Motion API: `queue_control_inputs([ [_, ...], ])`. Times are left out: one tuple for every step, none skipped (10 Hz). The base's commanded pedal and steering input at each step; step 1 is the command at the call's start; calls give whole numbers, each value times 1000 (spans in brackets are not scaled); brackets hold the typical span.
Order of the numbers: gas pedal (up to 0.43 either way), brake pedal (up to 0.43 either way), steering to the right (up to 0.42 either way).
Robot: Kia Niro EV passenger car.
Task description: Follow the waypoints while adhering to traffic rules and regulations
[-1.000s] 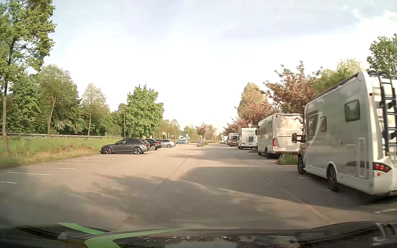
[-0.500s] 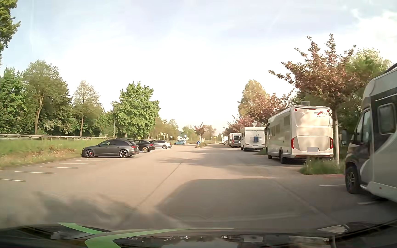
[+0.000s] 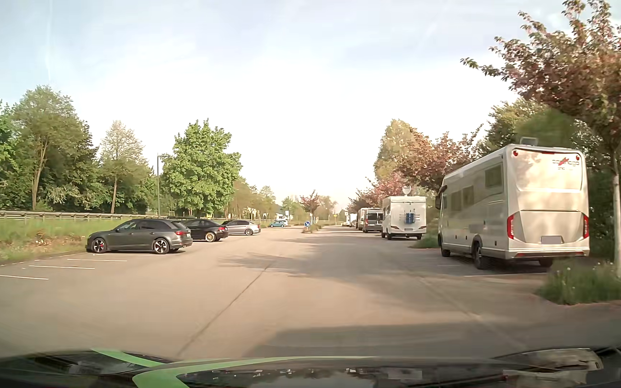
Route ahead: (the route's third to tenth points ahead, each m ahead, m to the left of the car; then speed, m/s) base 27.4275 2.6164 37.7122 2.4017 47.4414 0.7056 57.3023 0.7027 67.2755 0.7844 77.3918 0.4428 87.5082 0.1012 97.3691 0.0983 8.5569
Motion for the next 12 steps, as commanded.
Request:
queue_control_inputs([
  [67,0,7],
  [67,0,7],
  [67,0,7],
  [67,0,7],
  [67,0,7],
  [67,0,6],
  [67,0,6],
  [67,0,6],
  [67,0,6],
  [67,0,5],
  [67,0,5],
  [67,0,5],
])
